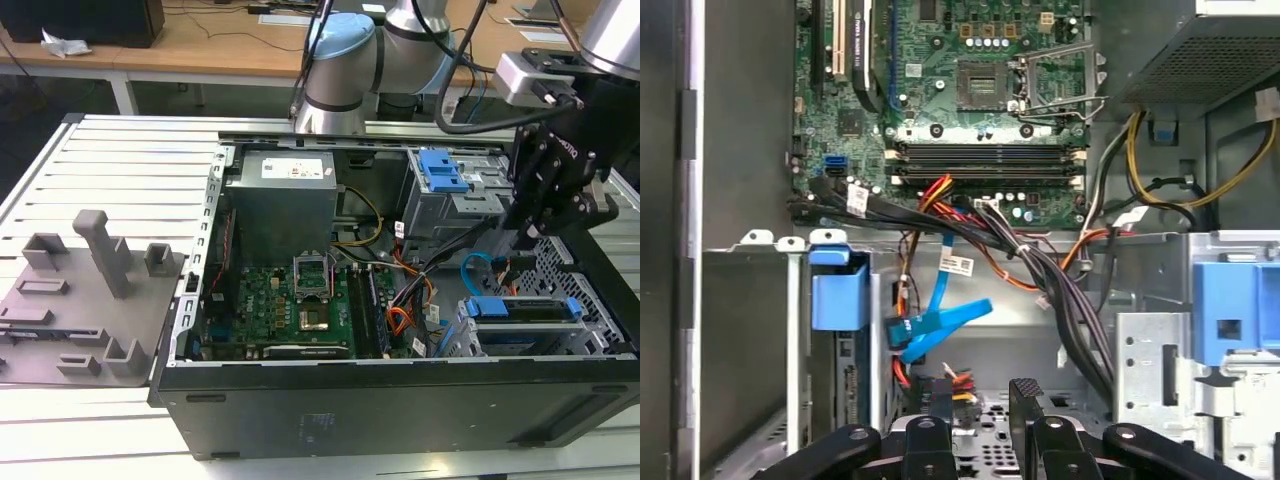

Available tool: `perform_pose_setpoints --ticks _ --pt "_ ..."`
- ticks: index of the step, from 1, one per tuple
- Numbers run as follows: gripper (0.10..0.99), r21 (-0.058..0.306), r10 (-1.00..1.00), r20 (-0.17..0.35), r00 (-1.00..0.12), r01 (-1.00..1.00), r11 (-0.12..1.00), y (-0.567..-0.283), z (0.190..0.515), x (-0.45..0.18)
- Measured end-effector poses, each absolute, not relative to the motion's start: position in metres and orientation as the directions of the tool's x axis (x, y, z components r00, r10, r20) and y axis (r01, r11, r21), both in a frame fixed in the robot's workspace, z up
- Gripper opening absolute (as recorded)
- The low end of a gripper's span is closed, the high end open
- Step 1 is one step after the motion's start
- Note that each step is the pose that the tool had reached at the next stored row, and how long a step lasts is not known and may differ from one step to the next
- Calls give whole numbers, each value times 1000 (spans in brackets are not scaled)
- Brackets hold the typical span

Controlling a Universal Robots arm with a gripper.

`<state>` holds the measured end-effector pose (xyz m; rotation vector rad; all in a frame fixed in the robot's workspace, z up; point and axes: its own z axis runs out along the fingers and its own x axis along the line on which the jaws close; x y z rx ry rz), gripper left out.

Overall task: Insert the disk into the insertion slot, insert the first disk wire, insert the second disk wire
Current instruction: 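Insert the first disk wire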

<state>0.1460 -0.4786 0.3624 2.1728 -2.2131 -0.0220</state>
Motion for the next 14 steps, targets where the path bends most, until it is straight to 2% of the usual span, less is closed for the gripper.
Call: perform_pose_setpoints --ticks 11,14 --pt "361 38 -1000 19 -19 -999 19 -497 362 146" --pt "361 38 -999 38 -20 -999 21 -499 359 146"
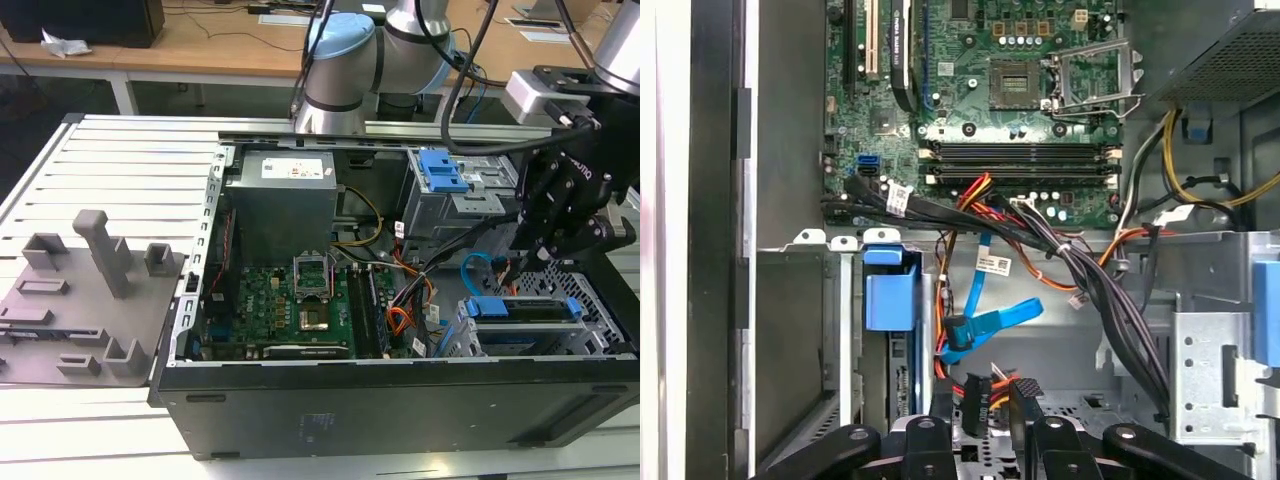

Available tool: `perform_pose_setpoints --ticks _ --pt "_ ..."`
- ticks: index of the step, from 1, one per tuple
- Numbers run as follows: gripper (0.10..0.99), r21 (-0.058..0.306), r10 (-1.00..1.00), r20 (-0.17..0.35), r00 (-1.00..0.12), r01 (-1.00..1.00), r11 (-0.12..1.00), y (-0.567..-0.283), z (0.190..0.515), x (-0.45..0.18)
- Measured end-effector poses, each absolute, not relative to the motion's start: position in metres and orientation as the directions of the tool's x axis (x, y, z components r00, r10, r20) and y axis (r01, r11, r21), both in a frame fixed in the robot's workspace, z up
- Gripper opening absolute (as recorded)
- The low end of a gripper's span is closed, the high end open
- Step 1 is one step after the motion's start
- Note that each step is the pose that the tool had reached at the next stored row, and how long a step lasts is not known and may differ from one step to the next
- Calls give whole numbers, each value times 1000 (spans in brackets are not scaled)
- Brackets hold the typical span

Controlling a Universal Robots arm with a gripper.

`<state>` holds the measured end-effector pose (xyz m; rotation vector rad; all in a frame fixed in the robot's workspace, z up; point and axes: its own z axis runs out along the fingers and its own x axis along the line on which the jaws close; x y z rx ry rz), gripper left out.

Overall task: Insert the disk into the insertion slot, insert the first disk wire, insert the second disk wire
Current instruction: 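Insert the first disk wire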

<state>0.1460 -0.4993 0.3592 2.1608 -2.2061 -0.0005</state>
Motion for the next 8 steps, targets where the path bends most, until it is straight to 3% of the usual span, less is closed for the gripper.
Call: perform_pose_setpoints --ticks 8 --pt "361 37 -998 51 -20 -999 22 -499 351 146"
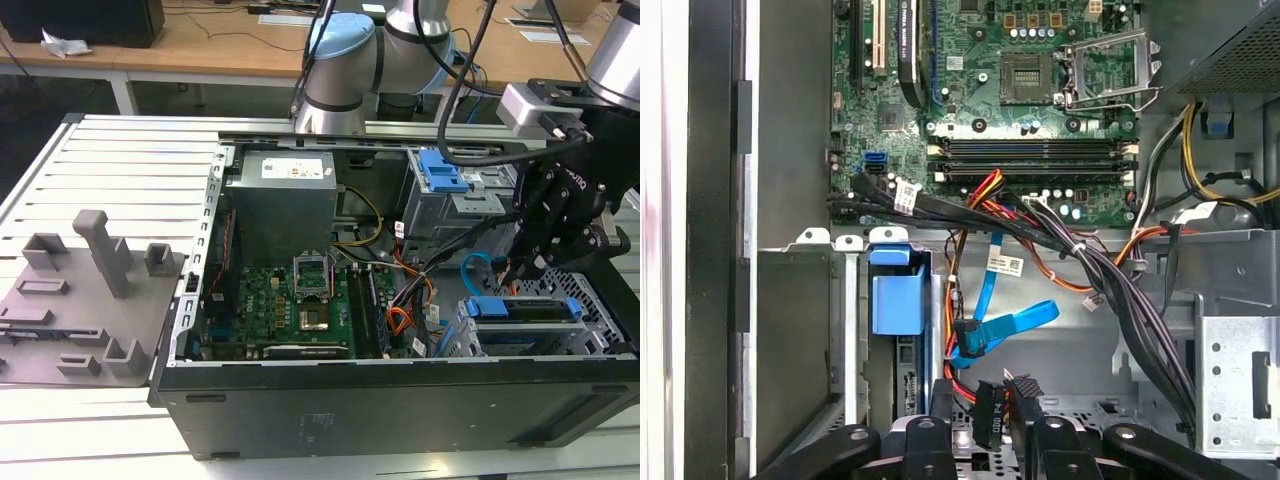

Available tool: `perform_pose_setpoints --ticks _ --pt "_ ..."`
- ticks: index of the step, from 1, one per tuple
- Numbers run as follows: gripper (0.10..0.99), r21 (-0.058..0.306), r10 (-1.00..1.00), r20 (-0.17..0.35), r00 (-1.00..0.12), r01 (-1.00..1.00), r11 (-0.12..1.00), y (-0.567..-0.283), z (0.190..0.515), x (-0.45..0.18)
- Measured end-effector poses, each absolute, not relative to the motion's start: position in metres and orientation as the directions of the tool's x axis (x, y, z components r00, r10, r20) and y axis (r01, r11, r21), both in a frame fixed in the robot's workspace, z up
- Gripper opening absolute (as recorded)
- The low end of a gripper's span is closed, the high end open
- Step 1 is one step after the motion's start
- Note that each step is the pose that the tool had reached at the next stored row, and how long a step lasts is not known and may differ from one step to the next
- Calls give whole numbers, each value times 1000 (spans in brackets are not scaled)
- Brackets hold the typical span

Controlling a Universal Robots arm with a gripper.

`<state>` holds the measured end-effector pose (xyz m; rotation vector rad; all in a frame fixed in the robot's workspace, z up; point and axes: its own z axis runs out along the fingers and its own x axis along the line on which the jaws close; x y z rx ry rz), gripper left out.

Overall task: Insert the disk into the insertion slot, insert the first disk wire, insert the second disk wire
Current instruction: 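Insert the first disk wire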

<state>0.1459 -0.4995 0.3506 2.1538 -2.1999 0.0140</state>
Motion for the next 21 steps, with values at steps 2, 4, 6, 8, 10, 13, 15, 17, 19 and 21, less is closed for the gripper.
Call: perform_pose_setpoints --ticks 2,4,6,8,10,13,15,17,19,21 --pt "361 37 -998 51 -20 -999 22 -499 351 146" --pt "349 38 -998 51 -20 -999 22 -500 350 146" --pt "282 37 -998 51 -20 -999 22 -500 351 146" --pt "180 37 -998 51 -20 -999 22 -500 351 146" --pt "180 37 -998 51 -20 -999 22 -500 351 146" --pt "180 37 -998 51 -20 -999 22 -500 351 146" --pt "180 37 -998 51 -20 -999 22 -501 351 146" --pt "180 38 -998 51 -20 -999 22 -506 351 146" --pt "180 38 -998 51 -20 -999 22 -513 350 146" --pt "180 37 -998 51 -20 -999 22 -525 350 146"
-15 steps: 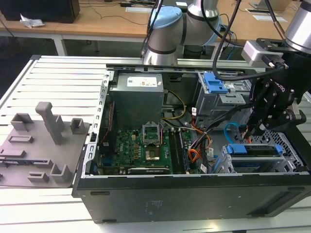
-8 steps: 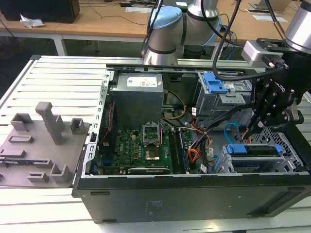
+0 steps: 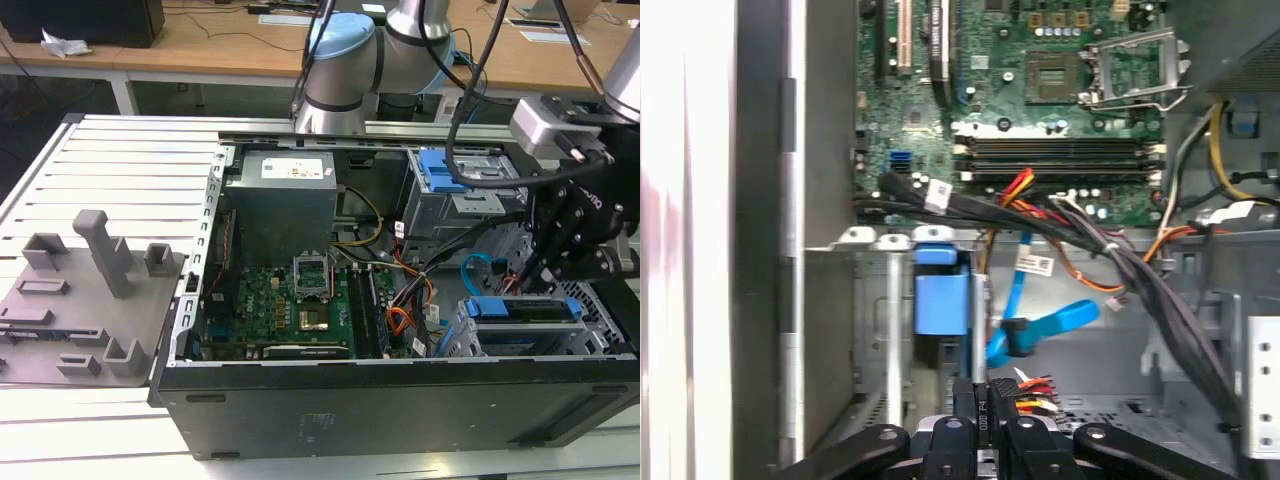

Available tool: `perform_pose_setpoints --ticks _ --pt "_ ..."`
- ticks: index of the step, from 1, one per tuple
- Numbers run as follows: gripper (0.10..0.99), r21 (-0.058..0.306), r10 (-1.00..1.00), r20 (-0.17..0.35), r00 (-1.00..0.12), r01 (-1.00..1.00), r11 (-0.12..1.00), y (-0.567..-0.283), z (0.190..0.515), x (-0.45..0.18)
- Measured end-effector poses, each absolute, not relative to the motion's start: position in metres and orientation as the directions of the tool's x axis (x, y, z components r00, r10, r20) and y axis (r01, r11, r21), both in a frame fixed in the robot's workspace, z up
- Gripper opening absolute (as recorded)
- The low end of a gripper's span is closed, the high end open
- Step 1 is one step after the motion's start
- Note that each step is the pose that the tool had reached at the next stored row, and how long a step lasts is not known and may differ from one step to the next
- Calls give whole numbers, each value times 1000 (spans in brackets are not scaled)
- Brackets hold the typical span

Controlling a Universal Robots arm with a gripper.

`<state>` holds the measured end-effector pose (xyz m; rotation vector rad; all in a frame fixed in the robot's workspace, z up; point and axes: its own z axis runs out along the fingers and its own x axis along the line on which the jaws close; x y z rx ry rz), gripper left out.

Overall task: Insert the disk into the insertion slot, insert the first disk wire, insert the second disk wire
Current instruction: 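Insert the first disk wire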

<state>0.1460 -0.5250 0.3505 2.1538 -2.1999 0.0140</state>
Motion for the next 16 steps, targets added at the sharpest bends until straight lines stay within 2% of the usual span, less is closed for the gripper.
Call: perform_pose_setpoints --ticks 4,9,16 --pt "180 39 -999 48 -20 -999 22 -530 349 151" --pt "180 42 -1000 17 -20 -999 21 -530 348 159" --pt "180 42 -1000 16 -20 -999 21 -535 343 159"
